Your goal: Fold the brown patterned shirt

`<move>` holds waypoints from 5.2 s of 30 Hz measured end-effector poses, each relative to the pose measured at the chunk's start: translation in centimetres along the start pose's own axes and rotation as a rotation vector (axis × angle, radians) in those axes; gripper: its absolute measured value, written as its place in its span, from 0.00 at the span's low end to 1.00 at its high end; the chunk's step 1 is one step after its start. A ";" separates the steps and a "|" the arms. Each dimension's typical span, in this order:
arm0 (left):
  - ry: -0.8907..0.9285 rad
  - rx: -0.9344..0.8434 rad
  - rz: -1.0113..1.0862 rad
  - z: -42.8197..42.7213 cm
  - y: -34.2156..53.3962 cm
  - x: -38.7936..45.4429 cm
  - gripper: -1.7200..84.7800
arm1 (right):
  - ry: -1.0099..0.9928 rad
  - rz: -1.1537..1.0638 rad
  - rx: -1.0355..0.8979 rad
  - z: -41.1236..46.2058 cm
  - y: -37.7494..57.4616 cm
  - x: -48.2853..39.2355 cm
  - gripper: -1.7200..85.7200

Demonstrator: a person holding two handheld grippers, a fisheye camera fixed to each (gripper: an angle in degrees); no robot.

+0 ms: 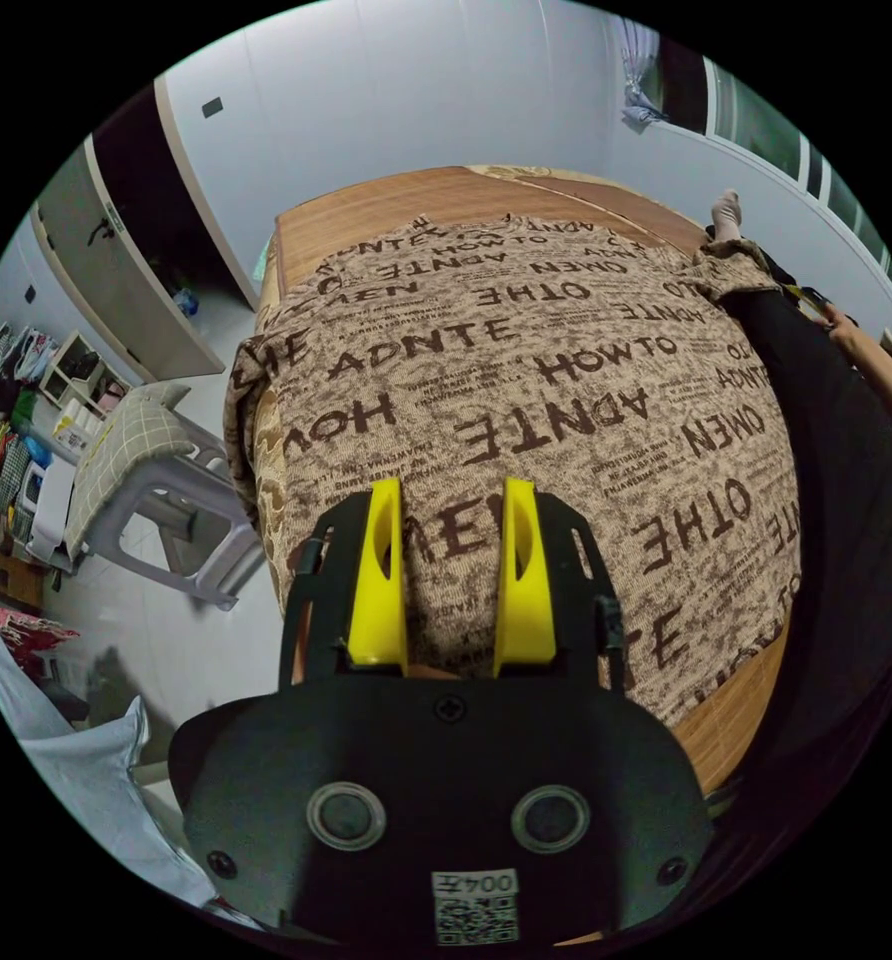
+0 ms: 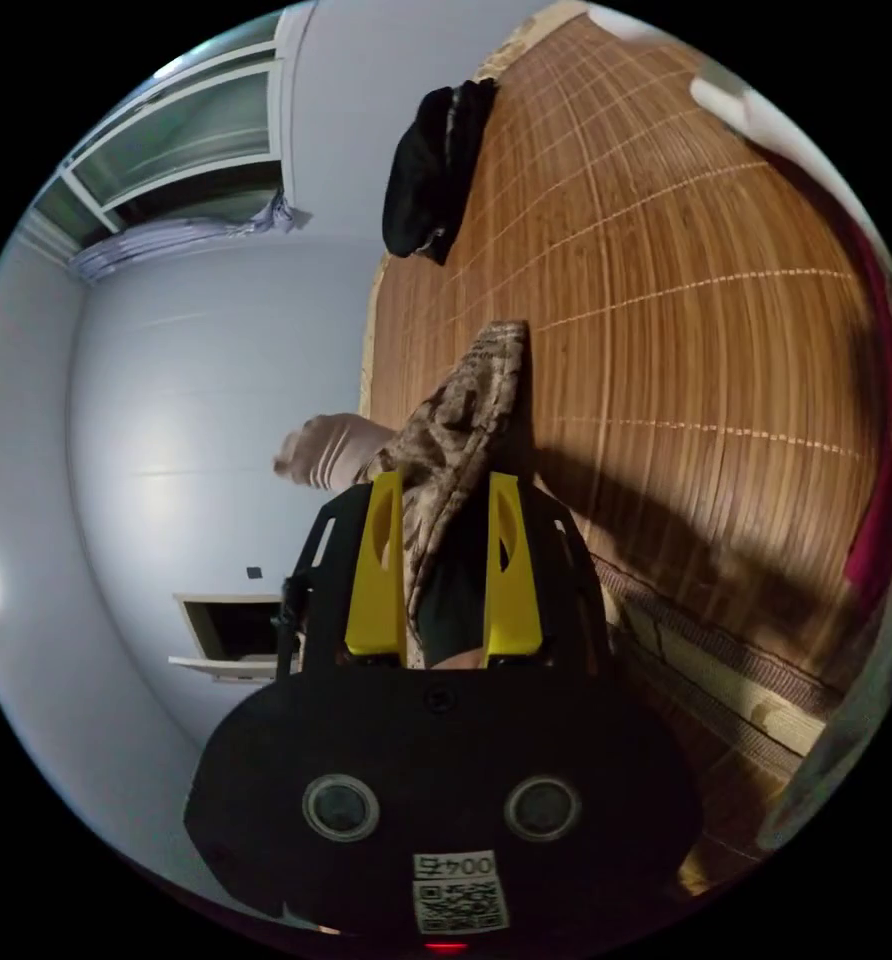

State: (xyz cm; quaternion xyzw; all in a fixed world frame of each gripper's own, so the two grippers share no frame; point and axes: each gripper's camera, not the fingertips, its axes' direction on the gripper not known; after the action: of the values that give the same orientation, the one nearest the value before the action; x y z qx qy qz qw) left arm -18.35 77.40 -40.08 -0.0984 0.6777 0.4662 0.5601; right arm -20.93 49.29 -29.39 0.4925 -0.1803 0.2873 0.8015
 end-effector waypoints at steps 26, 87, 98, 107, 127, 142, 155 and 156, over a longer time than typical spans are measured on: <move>0.013 0.008 -0.003 0.5 -1.5 0.2 0.18 | 0.249 -1.280 -0.754 19.1 47.7 -13.4 0.13; 0.360 0.294 -0.332 5.4 -43.8 -12.6 0.04 | 0.273 -0.890 -0.554 29.9 30.7 -3.3 0.16; 0.272 0.154 -0.489 13.4 -36.3 -17.2 0.04 | 0.300 -0.578 -0.483 29.0 21.6 -3.6 0.16; 0.250 0.195 -0.542 13.1 -36.4 -20.1 0.05 | 0.289 -0.460 -0.428 25.7 16.4 -4.9 0.13; 0.275 -0.076 -0.346 24.2 -47.7 -16.5 0.09 | 0.261 -0.411 -0.429 26.4 14.6 -8.1 0.13; -0.052 -0.016 -0.248 24.6 -49.5 -11.4 0.04 | 0.315 -0.421 -0.398 27.0 18.3 -8.4 0.13; 0.099 0.041 -0.171 27.4 -45.1 -1.7 0.04 | 0.478 -0.894 -0.490 27.5 27.0 -13.1 0.11; 0.110 0.042 -0.175 27.5 -45.0 -1.7 0.04 | 0.493 -0.953 -0.497 27.4 27.6 -13.7 0.11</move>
State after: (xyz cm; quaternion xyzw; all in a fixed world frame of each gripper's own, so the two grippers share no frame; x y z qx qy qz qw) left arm 30.09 72.56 -60.37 -0.1708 0.7058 0.3953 0.5625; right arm -49.20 30.59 -5.98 0.2355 0.1905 -0.0496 0.9517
